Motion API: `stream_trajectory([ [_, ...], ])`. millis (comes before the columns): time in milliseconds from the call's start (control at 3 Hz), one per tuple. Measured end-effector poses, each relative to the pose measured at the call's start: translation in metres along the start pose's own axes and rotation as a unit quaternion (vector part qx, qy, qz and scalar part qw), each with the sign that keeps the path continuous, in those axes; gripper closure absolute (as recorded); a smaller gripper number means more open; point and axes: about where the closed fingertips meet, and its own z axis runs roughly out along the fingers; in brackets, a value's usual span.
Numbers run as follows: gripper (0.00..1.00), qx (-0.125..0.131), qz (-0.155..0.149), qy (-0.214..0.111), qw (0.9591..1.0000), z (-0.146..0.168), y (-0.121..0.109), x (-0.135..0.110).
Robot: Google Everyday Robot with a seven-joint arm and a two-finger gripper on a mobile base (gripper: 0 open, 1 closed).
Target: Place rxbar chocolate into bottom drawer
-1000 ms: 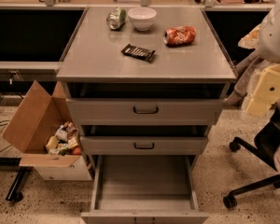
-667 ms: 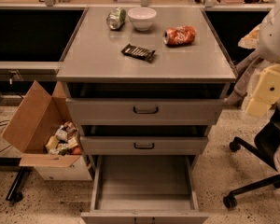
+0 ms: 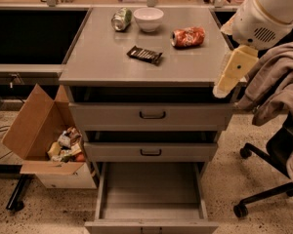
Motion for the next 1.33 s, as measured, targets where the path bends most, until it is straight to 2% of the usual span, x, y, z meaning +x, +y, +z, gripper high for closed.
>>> stream_trajectory([
  [333, 0.0, 0.0, 0.0, 0.0, 1.0, 0.0, 0.0, 0.0],
  [667, 0.0, -0.033, 0.01, -0.059, 0.9977, 0.014, -0.011, -0.024],
  [1000, 0.0, -0.059, 0.014, -0.119, 0.9911, 0.029, -0.03, -0.057],
  [1333, 0.0, -0.084, 0.033, -0.166, 0.9819, 0.046, -0.039, -0.09],
])
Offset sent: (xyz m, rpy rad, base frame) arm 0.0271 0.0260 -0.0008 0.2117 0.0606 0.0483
